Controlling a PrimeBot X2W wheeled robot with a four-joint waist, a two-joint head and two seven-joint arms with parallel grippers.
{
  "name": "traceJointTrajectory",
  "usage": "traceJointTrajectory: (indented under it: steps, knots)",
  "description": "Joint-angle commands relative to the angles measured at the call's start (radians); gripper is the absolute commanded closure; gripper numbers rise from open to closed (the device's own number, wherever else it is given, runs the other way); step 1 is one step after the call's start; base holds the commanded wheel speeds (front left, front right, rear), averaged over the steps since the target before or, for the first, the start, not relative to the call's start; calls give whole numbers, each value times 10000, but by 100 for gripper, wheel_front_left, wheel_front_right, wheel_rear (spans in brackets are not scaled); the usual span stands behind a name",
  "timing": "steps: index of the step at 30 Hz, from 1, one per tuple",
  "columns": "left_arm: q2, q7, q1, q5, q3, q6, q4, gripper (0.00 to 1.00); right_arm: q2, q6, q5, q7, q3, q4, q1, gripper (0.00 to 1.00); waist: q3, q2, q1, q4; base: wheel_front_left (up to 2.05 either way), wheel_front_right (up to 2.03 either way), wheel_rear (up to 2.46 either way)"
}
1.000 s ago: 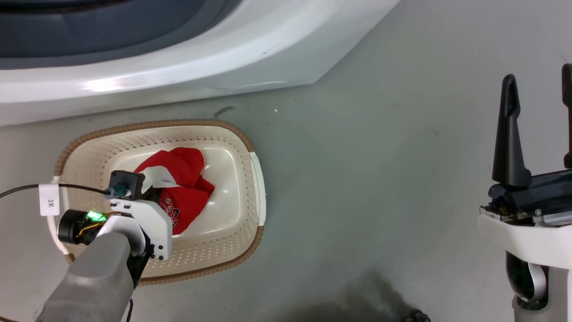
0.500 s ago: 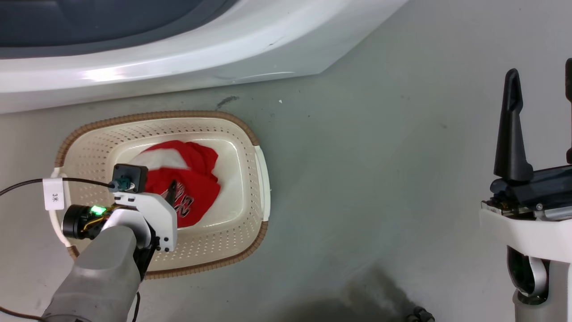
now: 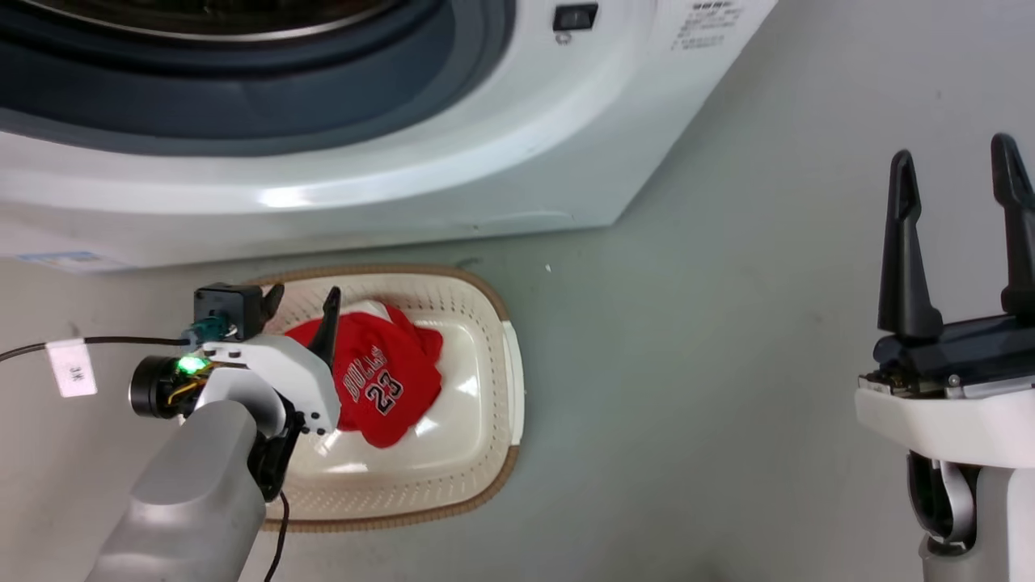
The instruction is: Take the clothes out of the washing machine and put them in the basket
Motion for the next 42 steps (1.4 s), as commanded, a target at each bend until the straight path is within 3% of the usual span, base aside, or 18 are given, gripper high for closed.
traceJointTrajectory:
  steps: [1, 12, 21, 25, 31, 36, 42]
  knots:
    - [105, -23, 300, 208, 305, 7, -385, 0, 12, -10, -66, -22, -66, 78, 175, 0, -745, -1, -1, 324, 0, 0, 0]
    - [-152, -25, 2420, 2029, 3229, 114, -4053, 0, 12, -9, -113, -21, -414, 374, 548, 0, -1926, -1, -1, 572, 0, 0, 0]
    - [-754, -24, 3793, 3469, 4786, -281, -6554, 0, 13, -10, 92, -21, -418, 428, 920, 0, -2208, -1, -1, 477, 0, 0, 0]
    - [-802, -24, 3474, 3956, 4828, -504, -7208, 0, 13, -9, 188, -21, -476, 347, 781, 0, -1933, -1, -1, 429, 0, 0, 0]
    - [-396, 97, 2210, 4118, 4466, -709, -7251, 0, 12, -10, 458, -20, -543, 295, 421, 0, -1095, -1, -1, 168, 0, 0, 0]
    - [326, 916, 364, 3989, 3890, -780, -6788, 0, 12, -10, 626, -20, -450, 254, 142, 0, -171, -1, -1, -185, 0, 0, 0]
    - [1396, 2186, -2124, 2963, 2941, -783, -6119, 0, 13, -10, 875, -22, -273, 147, -238, 0, 1002, -1, -1, -776, 0, 0, 0]
